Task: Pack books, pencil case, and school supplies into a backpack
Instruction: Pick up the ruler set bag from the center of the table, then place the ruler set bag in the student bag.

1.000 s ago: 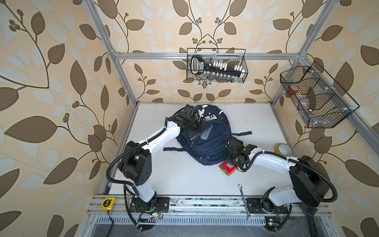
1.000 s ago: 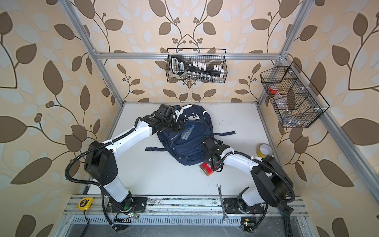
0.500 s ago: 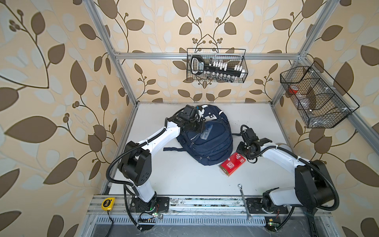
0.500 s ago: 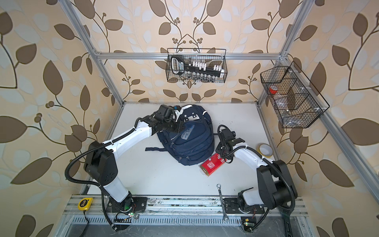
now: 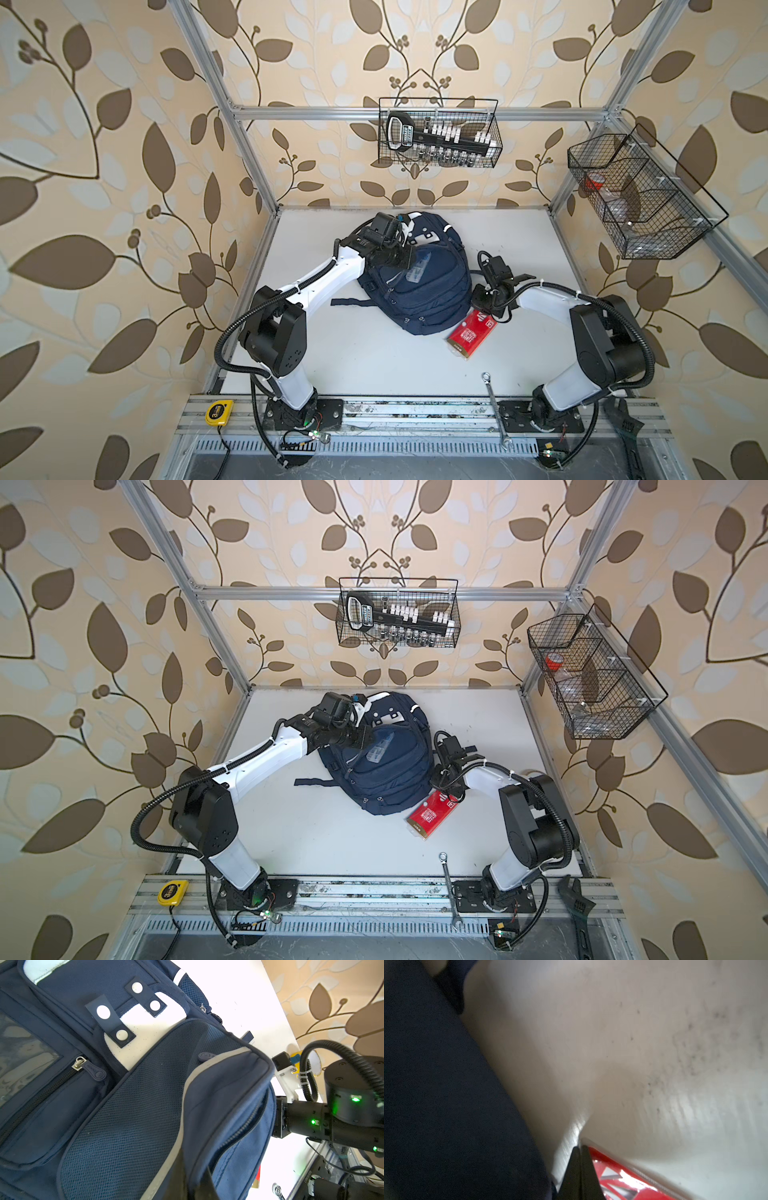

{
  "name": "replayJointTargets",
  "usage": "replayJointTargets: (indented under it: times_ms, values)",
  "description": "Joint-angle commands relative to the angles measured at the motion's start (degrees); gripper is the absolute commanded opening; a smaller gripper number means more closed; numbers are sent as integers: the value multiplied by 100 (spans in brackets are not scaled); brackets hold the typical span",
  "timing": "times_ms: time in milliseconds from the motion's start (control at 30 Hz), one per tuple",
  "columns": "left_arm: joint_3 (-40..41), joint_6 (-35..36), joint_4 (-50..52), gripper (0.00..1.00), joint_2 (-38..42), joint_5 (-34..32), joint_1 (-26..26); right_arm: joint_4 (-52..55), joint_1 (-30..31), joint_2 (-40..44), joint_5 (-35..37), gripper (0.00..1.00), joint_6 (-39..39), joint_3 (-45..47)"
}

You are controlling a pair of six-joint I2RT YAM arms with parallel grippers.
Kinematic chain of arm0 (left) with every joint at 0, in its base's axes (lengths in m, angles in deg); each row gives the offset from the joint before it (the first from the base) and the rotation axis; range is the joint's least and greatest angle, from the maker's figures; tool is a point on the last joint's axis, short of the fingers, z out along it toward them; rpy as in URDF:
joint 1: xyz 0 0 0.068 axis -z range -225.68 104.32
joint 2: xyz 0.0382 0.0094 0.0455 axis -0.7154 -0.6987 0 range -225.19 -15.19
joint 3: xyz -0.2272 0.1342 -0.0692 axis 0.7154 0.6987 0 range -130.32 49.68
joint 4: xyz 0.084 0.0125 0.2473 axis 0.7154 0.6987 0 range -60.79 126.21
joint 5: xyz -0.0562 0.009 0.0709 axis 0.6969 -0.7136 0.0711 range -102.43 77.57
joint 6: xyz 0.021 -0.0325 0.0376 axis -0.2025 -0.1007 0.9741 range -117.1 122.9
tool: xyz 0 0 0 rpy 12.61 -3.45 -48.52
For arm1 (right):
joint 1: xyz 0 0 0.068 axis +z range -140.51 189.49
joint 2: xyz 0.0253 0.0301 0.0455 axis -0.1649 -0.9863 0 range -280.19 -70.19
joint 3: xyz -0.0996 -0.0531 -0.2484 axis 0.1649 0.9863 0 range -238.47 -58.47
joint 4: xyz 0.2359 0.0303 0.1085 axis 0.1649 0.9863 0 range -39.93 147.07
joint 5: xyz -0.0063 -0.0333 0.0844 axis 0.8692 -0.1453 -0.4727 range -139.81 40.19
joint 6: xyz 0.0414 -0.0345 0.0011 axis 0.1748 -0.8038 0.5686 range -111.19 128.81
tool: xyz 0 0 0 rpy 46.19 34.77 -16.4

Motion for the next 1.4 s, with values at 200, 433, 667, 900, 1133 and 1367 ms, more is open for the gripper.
replayJointTargets:
  times_ms: [200, 433, 667, 900, 1133, 1367]
  values:
    - [-32, -53, -142, 0, 347, 65, -122, 644, 21, 1369, 607, 0, -64, -194]
    - [-63, -146, -263, 0, 319, 295, -122, 1053, 148, 2365, 586, 0, -24, -921]
    - [-307, -237, -161, 0, 256, 496, -123, 861, 971, 1698, 672, 0, 152, -2275]
    - [-710, -471, 8, 0, 147, 630, -136, 350, 1680, 1157, 698, 0, 302, -2461]
    - [-633, -996, -348, 0, 271, 962, -125, -561, 1853, 398, 457, 0, 504, -2349]
    - [-161, -1432, -792, 0, 461, 1337, -124, -696, 1803, -817, 807, 0, 369, -3305]
